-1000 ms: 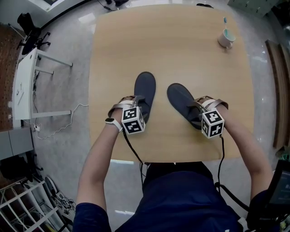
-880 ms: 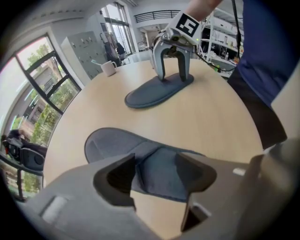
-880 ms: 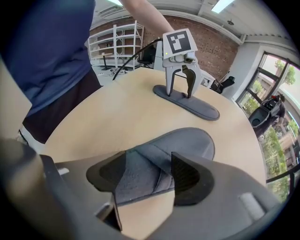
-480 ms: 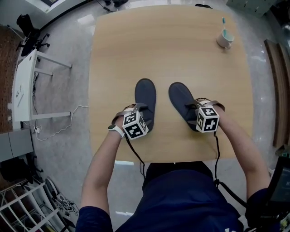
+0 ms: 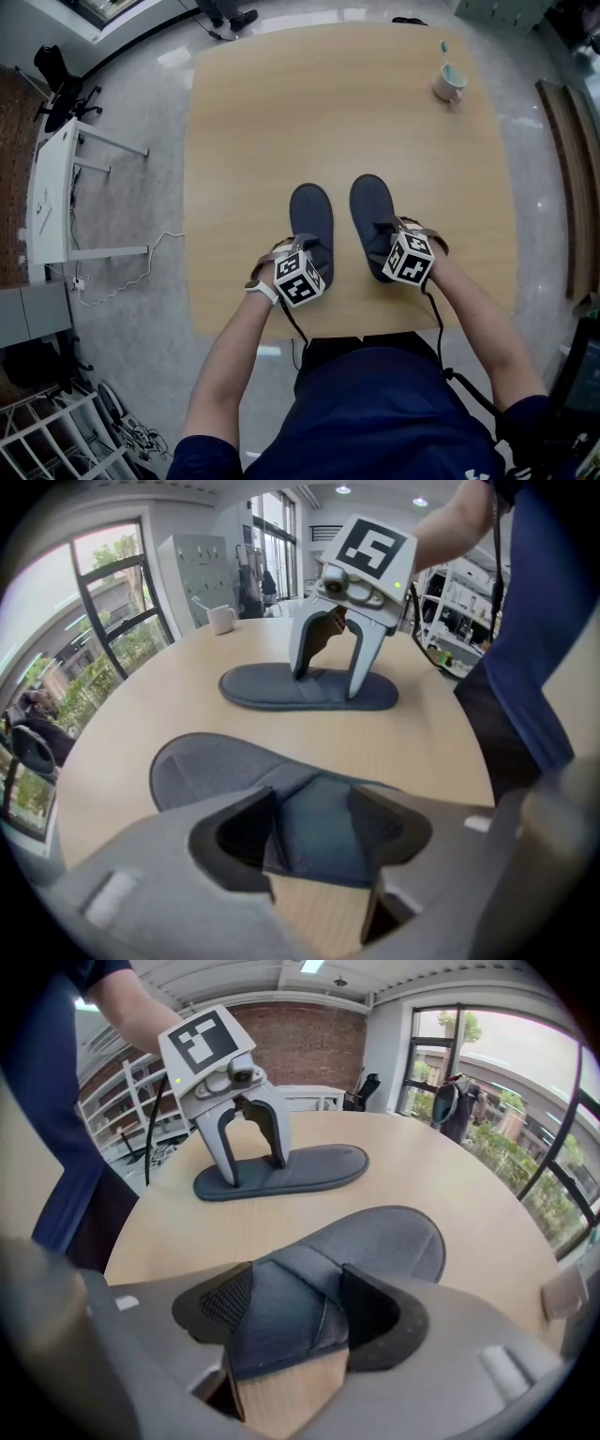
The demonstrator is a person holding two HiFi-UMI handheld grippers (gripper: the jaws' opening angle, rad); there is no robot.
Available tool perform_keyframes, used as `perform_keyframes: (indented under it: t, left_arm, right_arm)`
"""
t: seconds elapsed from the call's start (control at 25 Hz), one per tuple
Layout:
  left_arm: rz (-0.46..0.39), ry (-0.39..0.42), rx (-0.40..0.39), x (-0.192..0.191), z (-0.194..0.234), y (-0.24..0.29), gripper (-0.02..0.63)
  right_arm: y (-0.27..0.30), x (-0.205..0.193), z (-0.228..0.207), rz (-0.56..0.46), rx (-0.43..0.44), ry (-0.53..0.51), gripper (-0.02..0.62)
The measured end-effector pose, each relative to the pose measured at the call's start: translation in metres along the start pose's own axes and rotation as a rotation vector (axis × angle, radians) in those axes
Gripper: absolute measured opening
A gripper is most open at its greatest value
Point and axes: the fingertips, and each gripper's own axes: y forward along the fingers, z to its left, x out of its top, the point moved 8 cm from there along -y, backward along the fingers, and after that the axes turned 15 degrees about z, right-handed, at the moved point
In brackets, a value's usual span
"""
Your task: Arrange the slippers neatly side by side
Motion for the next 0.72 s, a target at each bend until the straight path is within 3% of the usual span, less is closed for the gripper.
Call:
perform_keyframes:
  t: [0.32, 0.72]
  left_arm:
    - [-0.016, -0.056, 0.019, 0.013, -0.018, 0.003, 0.262]
    - [-0.034, -0.06, 0.021, 0.033, -0.034, 0.009, 0.262]
  right_arm:
    - [0.002, 0.007, 0.021, -0.031, -0.057, 0.199, 0.307]
    - [0.005, 0.008, 0.038, -0.041, -0.064, 0.212, 0.307]
